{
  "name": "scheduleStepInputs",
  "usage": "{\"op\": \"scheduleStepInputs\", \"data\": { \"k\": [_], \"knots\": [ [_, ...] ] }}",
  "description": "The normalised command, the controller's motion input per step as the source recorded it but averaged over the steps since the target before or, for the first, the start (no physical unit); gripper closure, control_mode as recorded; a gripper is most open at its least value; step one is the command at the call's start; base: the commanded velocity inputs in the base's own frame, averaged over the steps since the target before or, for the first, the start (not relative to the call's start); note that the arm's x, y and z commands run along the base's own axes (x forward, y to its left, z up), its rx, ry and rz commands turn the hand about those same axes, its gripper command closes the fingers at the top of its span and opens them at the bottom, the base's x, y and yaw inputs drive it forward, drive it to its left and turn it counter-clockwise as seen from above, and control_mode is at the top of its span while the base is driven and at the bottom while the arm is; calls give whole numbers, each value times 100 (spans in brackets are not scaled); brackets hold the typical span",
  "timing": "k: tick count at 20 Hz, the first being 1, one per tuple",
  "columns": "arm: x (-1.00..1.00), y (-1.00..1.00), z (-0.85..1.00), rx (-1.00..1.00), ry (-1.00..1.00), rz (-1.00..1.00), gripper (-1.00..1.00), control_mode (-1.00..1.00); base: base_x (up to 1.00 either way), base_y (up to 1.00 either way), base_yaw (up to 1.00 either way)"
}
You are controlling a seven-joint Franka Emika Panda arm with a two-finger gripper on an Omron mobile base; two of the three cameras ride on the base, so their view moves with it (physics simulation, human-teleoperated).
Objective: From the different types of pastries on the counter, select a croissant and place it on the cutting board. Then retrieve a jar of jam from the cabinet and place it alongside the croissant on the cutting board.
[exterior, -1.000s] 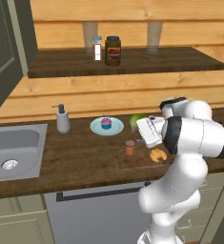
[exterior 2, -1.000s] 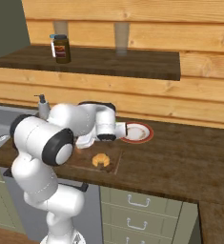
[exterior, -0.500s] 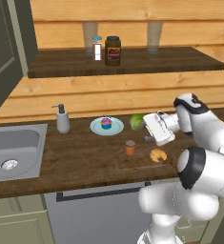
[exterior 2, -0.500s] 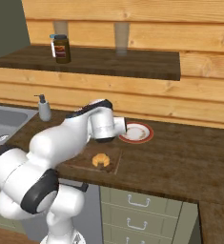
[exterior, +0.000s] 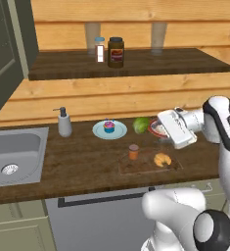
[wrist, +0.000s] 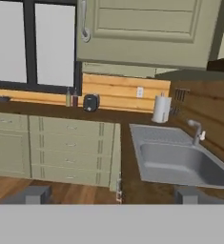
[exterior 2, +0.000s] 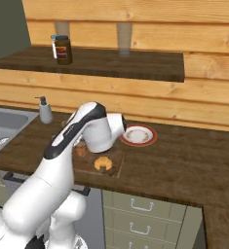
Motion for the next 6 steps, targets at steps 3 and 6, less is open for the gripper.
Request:
{"op": "scheduleStepInputs", "data": {
  "k": [3, 6],
  "knots": [
    [-71, 0, 77, -1, 0, 0, -100, -100, 0, 0, 0],
    [-72, 0, 68, -2, 0, 0, -100, -100, 0, 0, 0]
  ]
}}
